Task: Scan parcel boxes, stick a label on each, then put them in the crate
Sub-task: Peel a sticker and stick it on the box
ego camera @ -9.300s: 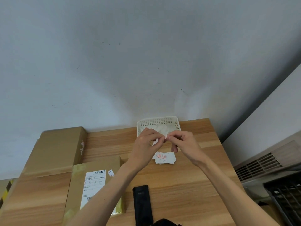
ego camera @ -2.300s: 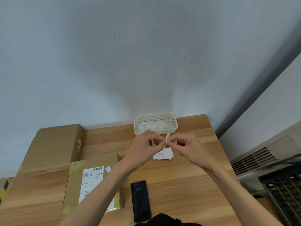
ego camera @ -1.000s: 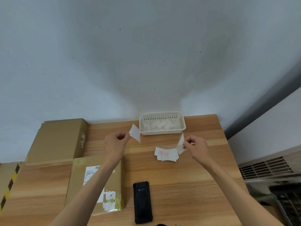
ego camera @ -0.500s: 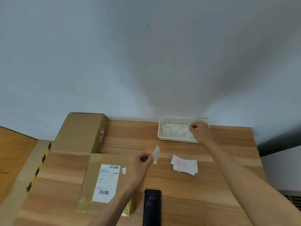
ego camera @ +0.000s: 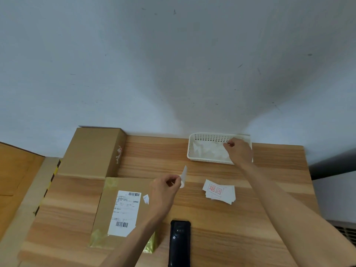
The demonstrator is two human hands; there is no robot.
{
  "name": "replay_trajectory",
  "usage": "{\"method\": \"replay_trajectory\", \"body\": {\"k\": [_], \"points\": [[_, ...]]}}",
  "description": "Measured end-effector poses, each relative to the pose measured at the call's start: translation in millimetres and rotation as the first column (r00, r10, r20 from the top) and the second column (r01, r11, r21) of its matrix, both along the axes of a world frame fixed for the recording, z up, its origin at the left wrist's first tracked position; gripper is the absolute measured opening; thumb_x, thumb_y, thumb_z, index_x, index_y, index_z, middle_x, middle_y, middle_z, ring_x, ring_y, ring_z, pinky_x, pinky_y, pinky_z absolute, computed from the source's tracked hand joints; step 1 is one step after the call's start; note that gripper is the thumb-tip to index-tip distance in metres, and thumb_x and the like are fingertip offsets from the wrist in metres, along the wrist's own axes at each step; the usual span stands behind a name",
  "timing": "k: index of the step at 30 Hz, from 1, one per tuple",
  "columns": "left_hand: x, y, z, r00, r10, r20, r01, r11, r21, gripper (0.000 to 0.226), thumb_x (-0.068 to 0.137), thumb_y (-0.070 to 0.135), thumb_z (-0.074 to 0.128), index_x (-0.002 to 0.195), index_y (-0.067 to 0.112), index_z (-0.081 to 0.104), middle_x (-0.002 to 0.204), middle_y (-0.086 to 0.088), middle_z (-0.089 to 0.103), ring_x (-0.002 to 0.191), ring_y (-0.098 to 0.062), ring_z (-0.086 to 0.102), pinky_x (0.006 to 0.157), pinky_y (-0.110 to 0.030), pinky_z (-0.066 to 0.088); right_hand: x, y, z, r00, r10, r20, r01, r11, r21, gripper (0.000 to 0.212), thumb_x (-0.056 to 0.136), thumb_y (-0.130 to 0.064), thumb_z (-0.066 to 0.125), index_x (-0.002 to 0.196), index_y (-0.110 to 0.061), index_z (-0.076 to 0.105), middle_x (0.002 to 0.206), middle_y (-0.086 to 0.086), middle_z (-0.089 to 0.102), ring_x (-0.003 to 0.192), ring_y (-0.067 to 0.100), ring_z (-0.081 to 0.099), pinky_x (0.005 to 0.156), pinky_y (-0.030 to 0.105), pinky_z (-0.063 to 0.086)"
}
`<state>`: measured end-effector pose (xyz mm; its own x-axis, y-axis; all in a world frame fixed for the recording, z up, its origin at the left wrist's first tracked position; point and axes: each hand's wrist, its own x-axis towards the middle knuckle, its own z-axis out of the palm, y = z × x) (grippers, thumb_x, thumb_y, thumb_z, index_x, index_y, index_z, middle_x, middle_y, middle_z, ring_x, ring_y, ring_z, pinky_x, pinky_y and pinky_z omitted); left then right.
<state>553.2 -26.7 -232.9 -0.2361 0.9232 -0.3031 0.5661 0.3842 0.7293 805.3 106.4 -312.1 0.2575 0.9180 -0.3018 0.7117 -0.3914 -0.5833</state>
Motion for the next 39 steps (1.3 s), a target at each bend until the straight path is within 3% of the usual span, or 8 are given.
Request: {"method": "replay_trajectory", "body": {"k": [7,10,21,24,27,32,35,39], "points": [[0.5,-2.4,-4.6,0.994,-0.045,-0.099,0.053,0.996,0.074,0.013,0.093,0.021,0.069,0.087,0.022,0.081,0.075,0.014,0.07,0.08,0.001,0.06,0.064,-0.01,0.041,-78.7,-76.9,49.5,0.909,0.057,-0.414,-0.082,0.996,-0.042,0.026,0.091,-0.047,0.069,0.084,-0.023,0.074,0.076,-0.009,0.071,0.075,0.007,0.067,0.068,0.024,0.047],[-6.0,-9.2,-6.3,0.991,-0.072,-0.112,0.086,0.989,0.118,0.013,0.092,0.019,0.07,0.085,0.02,0.081,0.076,0.013,0.071,0.081,0.001,0.059,0.063,-0.011,0.039,-111.6,-105.2,58.7,0.871,0.077,-0.486,-0.101,0.995,-0.024,0.028,0.088,-0.051,0.071,0.077,-0.026,0.074,0.07,-0.009,0.071,0.071,0.007,0.067,0.071,0.025,0.052],[-66.5,-47.9,-8.2,0.989,-0.139,-0.047,0.144,0.979,0.146,0.013,0.091,0.024,0.068,0.082,0.031,0.076,0.08,0.016,0.064,0.085,-0.001,0.057,0.068,-0.011,0.038,-186.8,-141.0,70.8,0.932,0.048,-0.358,-0.083,0.993,-0.082,0.012,0.086,-0.029,0.071,0.075,-0.029,0.075,0.076,-0.015,0.073,0.079,0.004,0.068,0.071,0.029,0.054],[-94.3,-56.0,-9.7,0.993,-0.105,0.05,0.097,0.985,0.143,0.013,0.091,0.027,0.071,0.079,0.031,0.075,0.08,0.013,0.069,0.08,-0.004,0.06,0.069,-0.018,0.044,-209.3,-148.8,78.2,0.93,0.042,-0.366,-0.078,0.993,-0.085,0.014,0.089,-0.021,0.068,0.077,-0.025,0.075,0.078,-0.013,0.072,0.078,0.004,0.065,0.064,0.021,0.047],[-131.7,-59.1,-14.5,0.991,-0.005,0.137,-0.009,0.995,0.104,0.004,0.093,0.028,0.07,0.092,0.026,0.074,0.087,0.013,0.07,0.079,-0.008,0.061,0.069,-0.022,0.05,-230.0,-155.4,80.8,0.923,0.03,-0.384,-0.062,0.996,-0.071,0.011,0.094,-0.023,0.067,0.091,-0.021,0.077,0.087,-0.014,0.071,0.082,0.001,0.063,0.062,0.016,0.04],[-192.2,-56.4,-26.2,0.96,0.162,0.23,-0.149,0.986,-0.073,0.039,0.092,0.034,0.075,0.124,0.016,0.063,0.111,0.003,0.064,0.087,-0.009,0.06,0.072,-0.025,0.047,-268.7,-166.1,79.8,0.888,-0.013,-0.46,-0.008,0.999,-0.044,0.014,0.096,-0.02,0.066,0.087,-0.023,0.075,0.091,-0.013,0.074,0.091,0.004,0.067,0.074,0.019,0.049],[-220.7,-56.8,-33.0,0.935,0.2,0.294,-0.165,0.976,-0.141,0.021,0.091,0.031,0.076,0.105,0.017,0.068,0.101,0.004,0.069,0.093,-0.011,0.065,0.08,-0.03,0.053,-286.7,-173.2,77.6,0.876,-0.027,-0.481,0.013,0.999,-0.032,0.015,0.096,-0.018,0.065,0.084,-0.022,0.075,0.088,-0.01,0.074,0.085,0.004,0.067,0.071,0.02,0.048],[-245.1,-60.8,-39.4,0.895,0.192,0.404,-0.132,0.976,-0.171,0.009,0.093,0.02,0.073,0.086,0.015,0.078,0.087,0.004,0.077,0.087,-0.013,0.069,0.072,-0.024,0.049,-303.3,-187.9,71.7,0.878,-0.05,-0.476,0.05,0.999,-0.014,0.016,0.096,-0.014,0.064,0.082,-0.016,0.072,0.083,-0.005,0.071,0.063,0.001,0.056,0.053,0.012,0.037]]}}
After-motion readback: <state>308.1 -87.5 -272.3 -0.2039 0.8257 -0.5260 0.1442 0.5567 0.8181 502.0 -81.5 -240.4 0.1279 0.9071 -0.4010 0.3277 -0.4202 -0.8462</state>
